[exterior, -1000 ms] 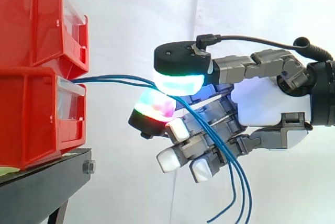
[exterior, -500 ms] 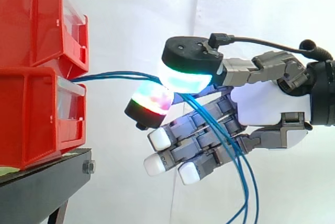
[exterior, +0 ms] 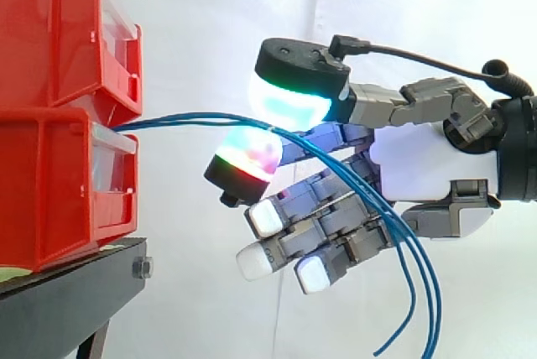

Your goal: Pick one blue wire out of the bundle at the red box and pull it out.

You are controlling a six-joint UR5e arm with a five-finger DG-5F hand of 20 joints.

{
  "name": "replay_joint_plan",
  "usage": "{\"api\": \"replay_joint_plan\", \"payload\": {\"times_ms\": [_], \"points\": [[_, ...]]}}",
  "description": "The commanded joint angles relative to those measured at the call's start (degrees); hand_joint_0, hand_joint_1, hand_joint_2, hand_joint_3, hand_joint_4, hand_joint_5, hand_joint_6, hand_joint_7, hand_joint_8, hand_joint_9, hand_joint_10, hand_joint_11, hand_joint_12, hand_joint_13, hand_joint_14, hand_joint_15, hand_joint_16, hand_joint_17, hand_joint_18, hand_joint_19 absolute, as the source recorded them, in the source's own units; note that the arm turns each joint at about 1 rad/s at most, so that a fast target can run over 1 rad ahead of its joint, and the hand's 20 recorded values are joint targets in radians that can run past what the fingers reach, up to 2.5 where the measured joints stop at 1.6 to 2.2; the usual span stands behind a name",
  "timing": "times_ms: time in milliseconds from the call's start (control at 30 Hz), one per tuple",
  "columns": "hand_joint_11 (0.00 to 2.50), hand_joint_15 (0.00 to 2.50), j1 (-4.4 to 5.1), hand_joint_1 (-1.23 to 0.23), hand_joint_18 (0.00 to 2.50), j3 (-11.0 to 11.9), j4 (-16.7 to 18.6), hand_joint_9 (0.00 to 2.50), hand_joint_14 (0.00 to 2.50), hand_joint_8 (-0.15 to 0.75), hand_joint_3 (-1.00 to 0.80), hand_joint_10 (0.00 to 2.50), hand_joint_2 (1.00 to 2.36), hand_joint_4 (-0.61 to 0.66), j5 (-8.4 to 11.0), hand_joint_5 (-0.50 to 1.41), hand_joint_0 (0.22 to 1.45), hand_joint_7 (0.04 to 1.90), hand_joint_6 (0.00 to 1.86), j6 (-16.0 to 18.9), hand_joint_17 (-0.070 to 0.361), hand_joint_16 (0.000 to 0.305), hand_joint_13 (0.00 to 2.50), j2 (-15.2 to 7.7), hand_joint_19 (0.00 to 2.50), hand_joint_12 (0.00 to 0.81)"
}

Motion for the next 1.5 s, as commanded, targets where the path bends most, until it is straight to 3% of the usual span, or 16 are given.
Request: {"api": "replay_joint_plan", "payload": {"times_ms": [0, 167, 233, 400, 1067, 1200, 1467], "points": [[0.84, 0.47, -0.01, -0.72, 0.88, 0.00, 0.00, 0.94, 0.02, 0.411, -0.32, 0.02, 1.01, 0.27, 0.00, -0.20, 0.59, 1.11, 0.89, 0.00, 0.142, 0.063, 0.85, 0.00, 0.59, 0.487], [0.97, 0.51, -0.01, -0.75, 0.91, 0.00, -0.09, 1.00, 0.02, 0.416, -0.24, 0.02, 1.02, 0.23, 0.00, -0.20, 0.62, 1.12, 0.90, 0.09, 0.139, 0.062, 0.89, 0.00, 0.59, 0.485], [1.20, 0.54, 0.08, -0.79, 0.91, 0.00, -0.09, 1.06, 0.02, 0.407, -0.23, 0.02, 1.02, 0.20, 0.00, -0.20, 0.64, 1.11, 0.90, 0.17, 0.139, 0.062, 0.92, 0.00, 0.59, 0.480], [1.30, 0.55, -0.01, -0.83, 0.91, 0.00, -0.18, 1.06, 0.02, 0.388, -0.26, 0.02, 1.02, 0.19, 0.00, -0.20, 0.67, 1.07, 0.91, 0.17, 0.138, 0.061, 0.92, 0.00, 0.57, 0.477], [1.25, 0.51, -0.01, -0.93, 0.88, 0.00, 0.00, 0.80, 0.02, 0.383, -0.43, 0.01, 1.00, 0.29, 0.00, -0.25, 0.78, 1.01, 0.91, 0.26, 0.139, 0.062, 0.85, 0.00, 0.48, 0.465], [1.26, 0.52, -0.01, -0.91, 0.89, 0.00, 0.00, 0.83, 0.02, 0.392, -0.47, 0.01, 1.00, 0.29, 0.00, -0.25, 0.71, 1.00, 0.91, 0.17, 0.140, 0.062, 0.85, 0.00, 0.50, 0.467], [1.22, 0.54, -0.01, -0.68, 0.92, 0.00, 0.09, 0.98, 0.02, 0.408, -0.47, 0.01, 1.00, 0.27, 0.00, -0.22, 0.57, 1.04, 0.89, 0.09, 0.145, 0.064, 0.91, 0.00, 0.59, 0.494]]}}
